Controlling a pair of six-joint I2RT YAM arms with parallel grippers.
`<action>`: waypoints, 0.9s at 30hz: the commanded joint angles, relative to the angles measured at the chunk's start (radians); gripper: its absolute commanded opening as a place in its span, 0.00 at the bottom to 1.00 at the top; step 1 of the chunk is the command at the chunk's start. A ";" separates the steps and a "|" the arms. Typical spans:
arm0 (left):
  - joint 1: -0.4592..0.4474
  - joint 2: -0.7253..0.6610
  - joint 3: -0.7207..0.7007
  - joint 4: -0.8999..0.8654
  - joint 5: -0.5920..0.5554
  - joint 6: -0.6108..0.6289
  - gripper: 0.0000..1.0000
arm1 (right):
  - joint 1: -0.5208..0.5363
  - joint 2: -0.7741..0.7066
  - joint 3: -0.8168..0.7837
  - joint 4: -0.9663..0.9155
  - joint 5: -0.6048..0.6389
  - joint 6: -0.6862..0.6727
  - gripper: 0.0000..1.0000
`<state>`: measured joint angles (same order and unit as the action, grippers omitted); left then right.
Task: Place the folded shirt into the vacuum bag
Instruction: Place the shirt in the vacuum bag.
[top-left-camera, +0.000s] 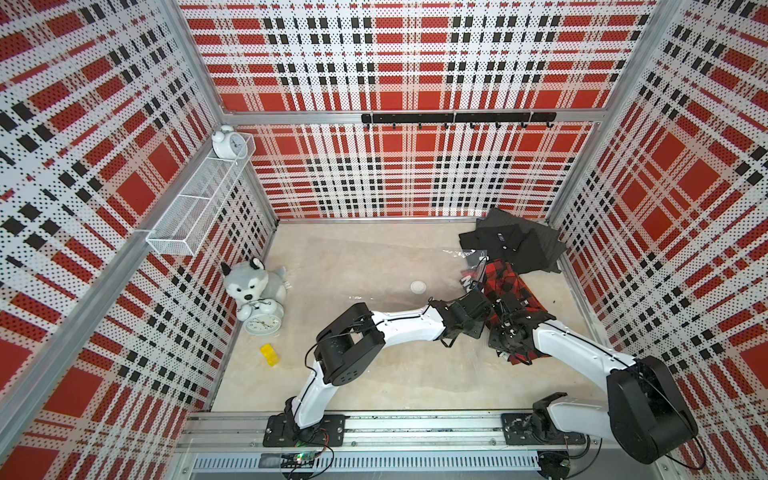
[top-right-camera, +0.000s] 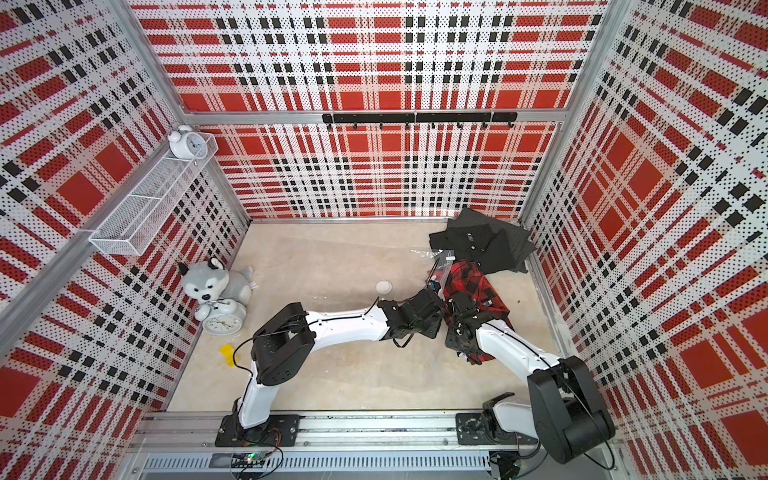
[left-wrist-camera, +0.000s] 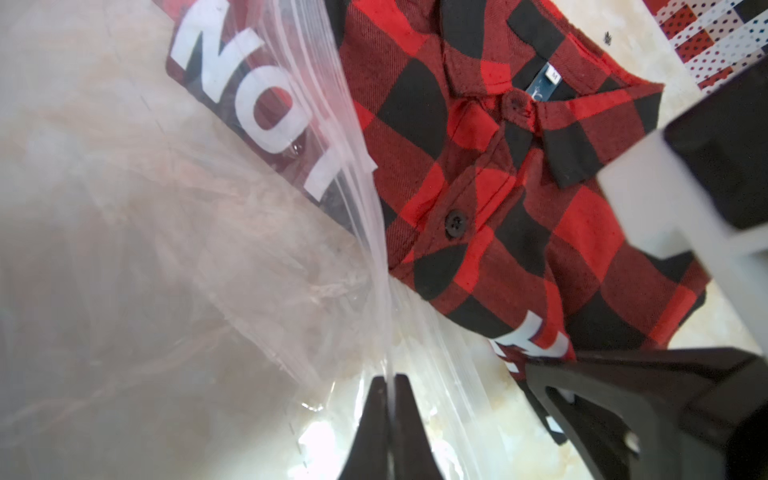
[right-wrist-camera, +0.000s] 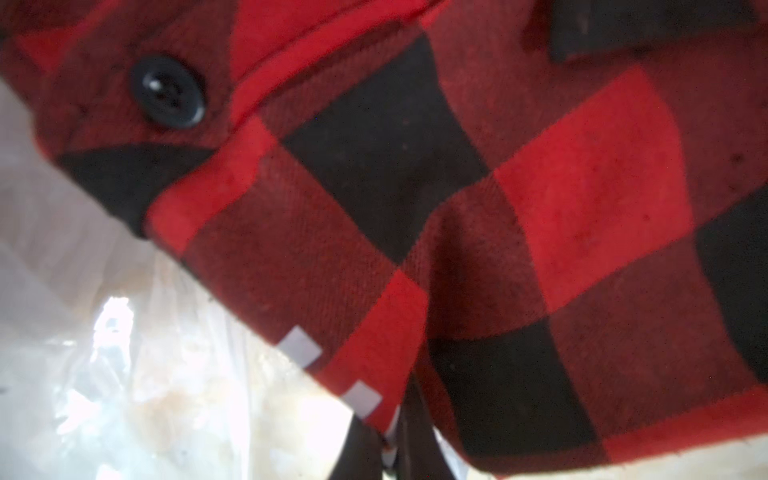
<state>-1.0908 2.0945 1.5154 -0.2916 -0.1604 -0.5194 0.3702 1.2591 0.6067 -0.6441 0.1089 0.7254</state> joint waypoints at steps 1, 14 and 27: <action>-0.005 0.001 0.005 0.023 -0.018 -0.003 0.03 | 0.007 -0.059 0.040 -0.034 -0.033 -0.014 0.00; -0.005 -0.001 0.013 0.032 -0.029 -0.008 0.00 | 0.008 -0.187 0.171 -0.046 -0.279 -0.041 0.00; 0.006 -0.111 -0.054 0.095 -0.060 -0.037 0.00 | 0.009 -0.056 -0.018 0.242 -0.460 0.021 0.00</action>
<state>-1.0809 2.0533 1.4593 -0.2615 -0.2188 -0.5465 0.3714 1.1732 0.6147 -0.4931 -0.3145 0.7288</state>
